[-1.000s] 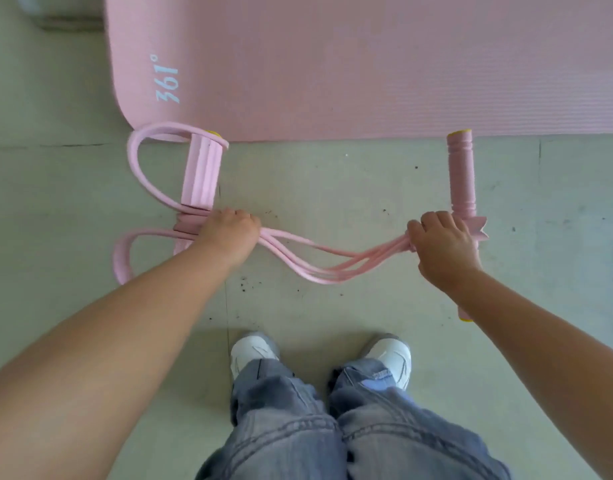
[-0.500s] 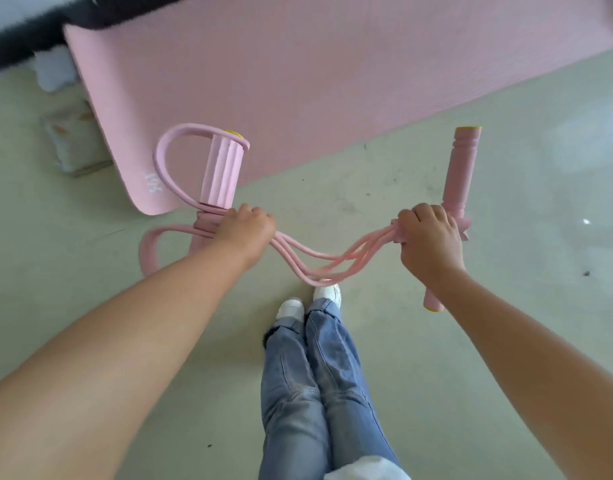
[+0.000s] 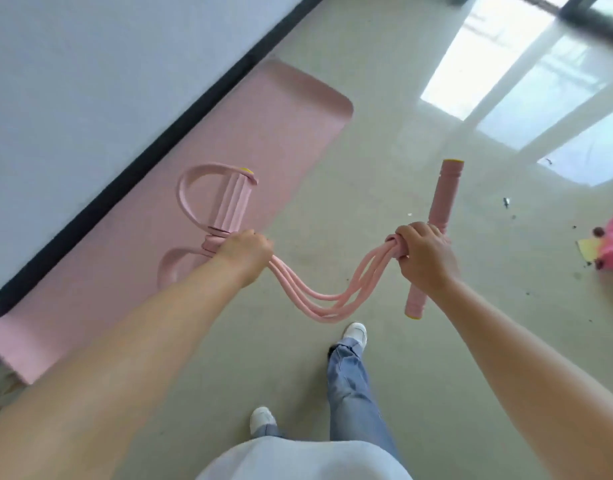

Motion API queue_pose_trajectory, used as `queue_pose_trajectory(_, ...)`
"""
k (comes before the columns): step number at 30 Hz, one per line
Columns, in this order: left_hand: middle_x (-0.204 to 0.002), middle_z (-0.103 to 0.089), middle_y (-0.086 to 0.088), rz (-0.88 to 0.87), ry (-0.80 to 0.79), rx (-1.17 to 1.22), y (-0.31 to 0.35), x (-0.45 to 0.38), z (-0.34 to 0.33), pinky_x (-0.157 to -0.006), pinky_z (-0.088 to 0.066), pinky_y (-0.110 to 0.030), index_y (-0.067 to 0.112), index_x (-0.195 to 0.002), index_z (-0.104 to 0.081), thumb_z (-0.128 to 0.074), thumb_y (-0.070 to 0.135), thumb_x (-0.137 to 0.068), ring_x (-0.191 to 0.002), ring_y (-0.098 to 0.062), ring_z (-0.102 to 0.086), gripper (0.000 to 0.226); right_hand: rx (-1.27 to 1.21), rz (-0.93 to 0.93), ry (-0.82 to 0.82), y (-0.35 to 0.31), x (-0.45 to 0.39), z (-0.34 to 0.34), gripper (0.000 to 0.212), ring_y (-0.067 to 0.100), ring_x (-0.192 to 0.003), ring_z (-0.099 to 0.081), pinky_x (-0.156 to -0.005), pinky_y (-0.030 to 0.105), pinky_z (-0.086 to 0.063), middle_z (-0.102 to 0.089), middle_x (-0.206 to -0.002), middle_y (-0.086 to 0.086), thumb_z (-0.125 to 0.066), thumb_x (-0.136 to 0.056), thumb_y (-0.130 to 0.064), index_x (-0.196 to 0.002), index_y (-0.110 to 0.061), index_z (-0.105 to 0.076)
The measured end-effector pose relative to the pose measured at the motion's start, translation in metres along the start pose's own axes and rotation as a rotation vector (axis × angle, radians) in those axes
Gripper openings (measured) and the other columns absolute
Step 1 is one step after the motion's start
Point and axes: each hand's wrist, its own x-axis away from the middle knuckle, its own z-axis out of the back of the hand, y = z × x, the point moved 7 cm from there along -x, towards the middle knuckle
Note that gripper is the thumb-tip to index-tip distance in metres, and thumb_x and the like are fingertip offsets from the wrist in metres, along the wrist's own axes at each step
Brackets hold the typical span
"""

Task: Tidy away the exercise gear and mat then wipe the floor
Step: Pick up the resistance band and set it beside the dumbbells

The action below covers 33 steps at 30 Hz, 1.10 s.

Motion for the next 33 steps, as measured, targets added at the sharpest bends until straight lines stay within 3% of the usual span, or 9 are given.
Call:
queue_pose_trajectory(6,-0.129,-0.050,-0.013,0.035,0.005,0.033,0.045,-0.107,0.130,-0.098,-0.042,-0.040,0.006,-0.124,-0.050,-0.036,0.000,-0.096,-0.126,-0.031,-0.044,0.032,-0.056,-0.128,0.069,0.142,-0.073,0.095,0.029,0.037,-0.107,-0.053,-0.089,0.040,-0.041,-0.064,-0.105,0.017,-0.056,-0.076,0.010,-0.102,0.001,-0.066)
queue_pose_trajectory(13,-0.127,-0.053,-0.013,0.038,0.041,0.082,0.095,-0.228,0.247,-0.092,-0.044,-0.039,0.007,-0.122,-0.054,-0.039,0.012,-0.100,-0.124,-0.029,-0.046,0.027,-0.032,-0.317,0.060,0.293,-0.143,0.157,0.025,0.036,-0.110,-0.051,-0.087,0.038,-0.042,-0.062,-0.110,0.018,-0.055,-0.084,-0.002,-0.107,0.001,-0.062)
queue_pose_trajectory(19,-0.125,-0.052,-0.013,-0.020,0.073,0.003,0.113,-0.350,0.332,-0.087,-0.046,-0.040,0.007,-0.121,-0.052,-0.036,0.010,-0.101,-0.120,-0.029,-0.049,0.026,-0.025,-0.315,0.039,0.356,-0.271,0.185,0.026,0.034,-0.112,-0.050,-0.090,0.039,-0.042,-0.061,-0.112,0.016,-0.052,-0.086,-0.005,-0.111,-0.002,-0.060)
queue_pose_trajectory(23,-0.125,-0.050,-0.014,-0.058,0.106,0.007,0.098,-0.457,0.405,-0.088,-0.046,-0.039,0.007,-0.121,-0.053,-0.038,0.008,-0.100,-0.118,-0.030,-0.050,0.026,-0.016,-0.242,-0.007,0.389,-0.386,0.204,0.023,0.032,-0.107,-0.054,-0.080,0.033,-0.043,-0.064,-0.105,0.014,-0.056,-0.083,-0.005,-0.105,-0.003,-0.062)
queue_pose_trajectory(28,-0.125,-0.052,-0.012,-0.058,0.132,0.003,0.069,-0.581,0.516,-0.088,-0.046,-0.036,0.008,-0.119,-0.055,-0.038,0.003,-0.097,-0.117,-0.029,-0.053,0.028,-0.007,-0.251,-0.075,0.451,-0.514,0.246,0.020,0.034,-0.101,-0.056,-0.071,0.025,-0.033,-0.062,-0.101,0.016,-0.058,-0.083,-0.005,-0.101,0.000,-0.063)
queue_pose_trajectory(33,-0.126,-0.051,-0.012,-0.057,0.114,-0.089,0.048,-0.684,0.608,-0.088,-0.046,-0.036,0.009,-0.123,-0.053,-0.037,0.004,-0.098,-0.118,-0.029,-0.051,0.030,-0.059,-0.304,-0.168,0.517,-0.628,0.282,0.023,0.032,-0.092,-0.058,-0.076,0.031,-0.043,-0.055,-0.098,0.011,-0.060,-0.080,-0.004,-0.102,-0.001,-0.062)
